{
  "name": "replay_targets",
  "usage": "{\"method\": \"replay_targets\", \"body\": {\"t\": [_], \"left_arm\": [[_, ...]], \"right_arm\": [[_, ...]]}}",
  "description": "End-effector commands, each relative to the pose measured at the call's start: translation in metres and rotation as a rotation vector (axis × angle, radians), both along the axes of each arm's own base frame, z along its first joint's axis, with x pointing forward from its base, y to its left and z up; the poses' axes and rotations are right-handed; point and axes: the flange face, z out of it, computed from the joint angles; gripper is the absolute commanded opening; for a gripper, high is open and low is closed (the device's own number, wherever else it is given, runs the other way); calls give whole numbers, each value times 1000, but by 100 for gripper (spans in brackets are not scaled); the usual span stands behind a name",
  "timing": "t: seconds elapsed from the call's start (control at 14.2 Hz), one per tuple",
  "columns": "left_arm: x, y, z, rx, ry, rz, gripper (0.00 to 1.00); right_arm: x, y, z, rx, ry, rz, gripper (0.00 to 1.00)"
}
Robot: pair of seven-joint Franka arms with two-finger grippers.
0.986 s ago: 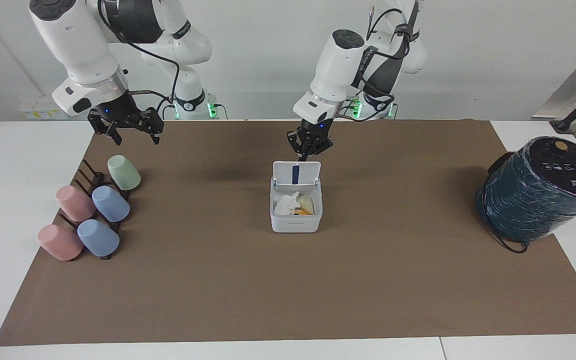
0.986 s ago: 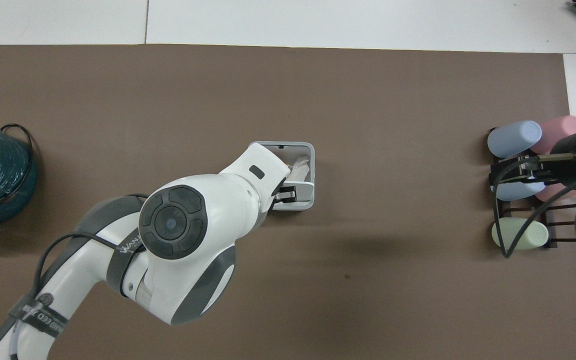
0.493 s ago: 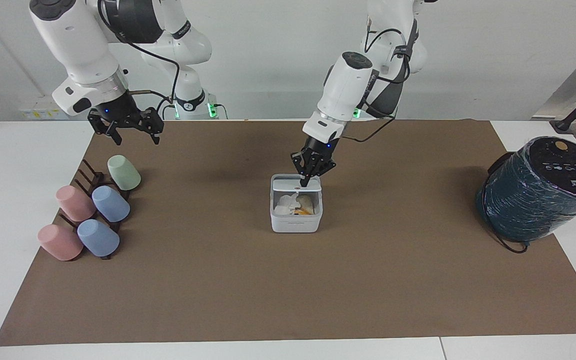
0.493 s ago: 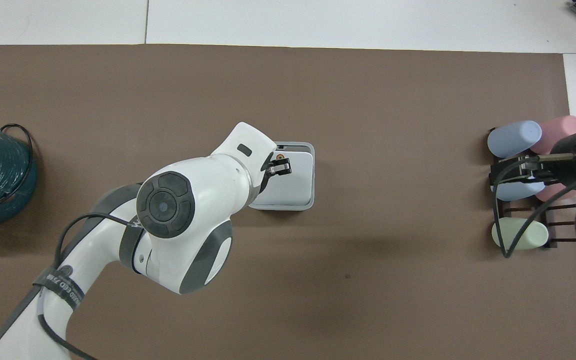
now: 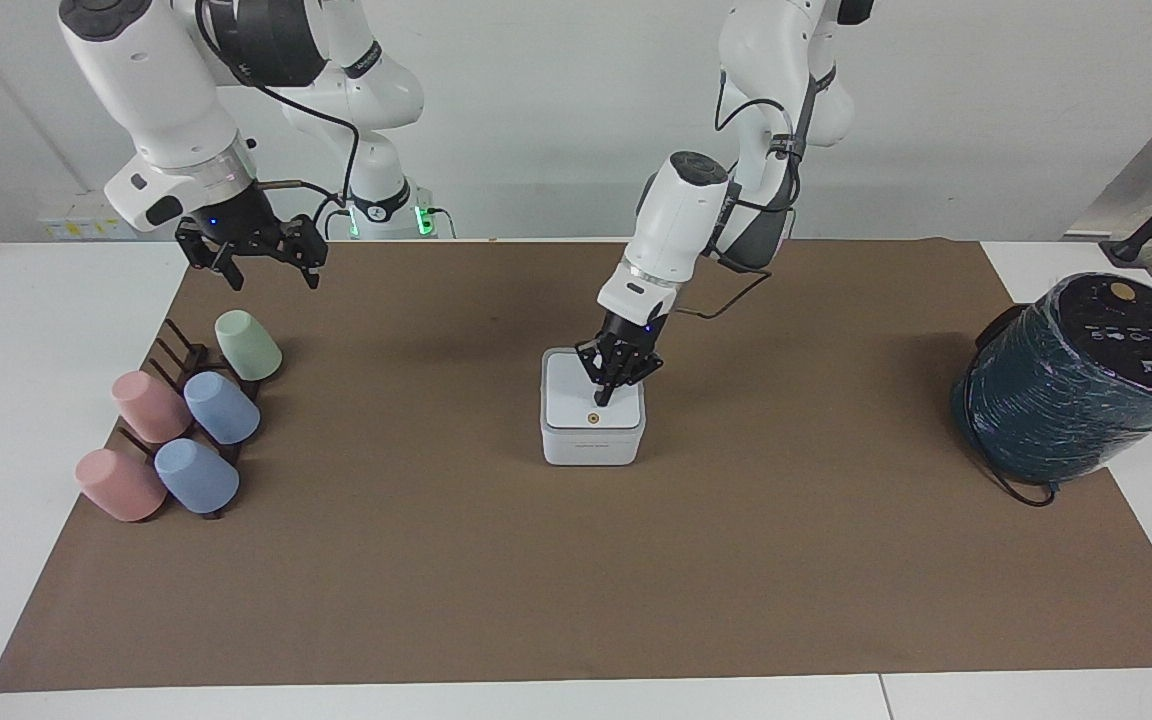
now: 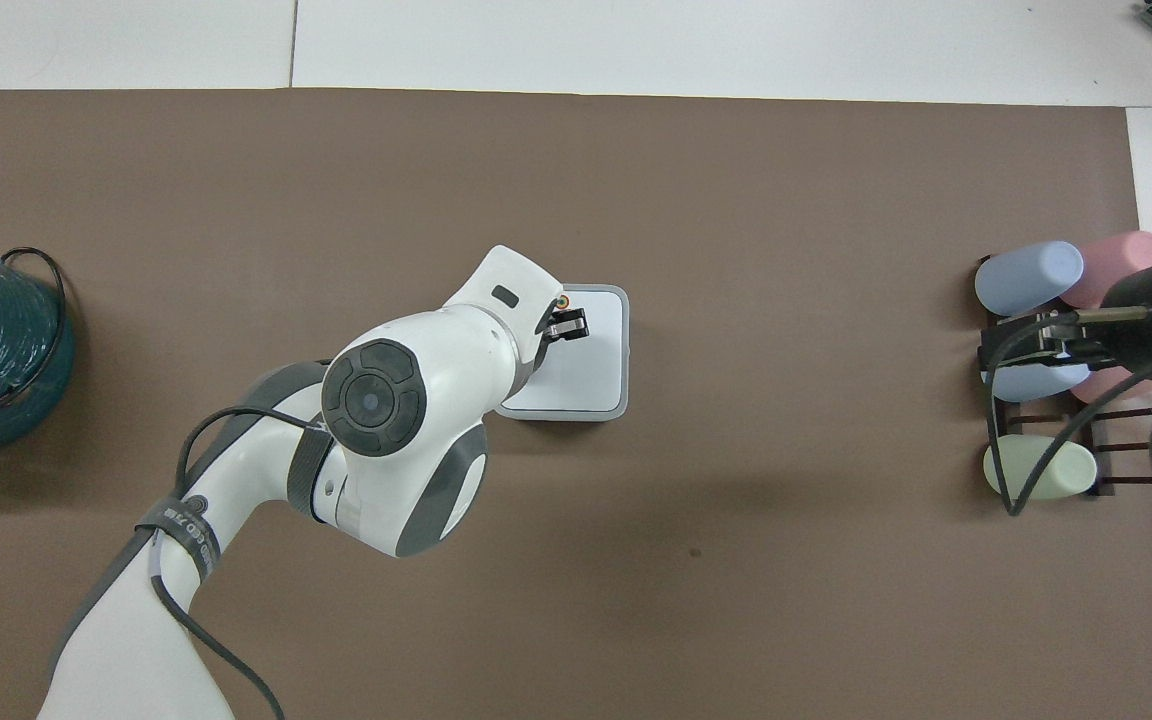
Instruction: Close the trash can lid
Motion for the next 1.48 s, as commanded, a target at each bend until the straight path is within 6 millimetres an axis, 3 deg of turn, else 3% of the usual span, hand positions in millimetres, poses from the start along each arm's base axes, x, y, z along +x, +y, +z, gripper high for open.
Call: {"method": "replay_targets", "body": {"t": [0.0,0.28,0.42,0.56,0.77,0.92,1.13,1.2,1.41], "left_arm": [[4,-3,-21,-5,4,9,0],[4,-8,-45,14,21,1,0],[13,-9,-33,8,22,7,0],[24,-4,-4,28,74,8,5],[56,32,54,62,170,39,18],[73,69,88,91,234,66,23],[92,135,120,150,308,31,23],[95,159,123,164,326,11,22],[91,224,164,167,284,-40,22]], "right_arm": [[-7,-4,2,2,3,21,100],[-7,-4,2,2,3,21,100],[-7,-4,2,2,3,21,100],[-7,-4,2,2,3,21,100],[-7,-4,2,2,3,21,100],[-7,-4,2,2,3,23,100],[-7,-4,2,2,3,21,100],[-7,-4,2,2,3,21,100],[-7,-4,2,2,3,21,100]]}}
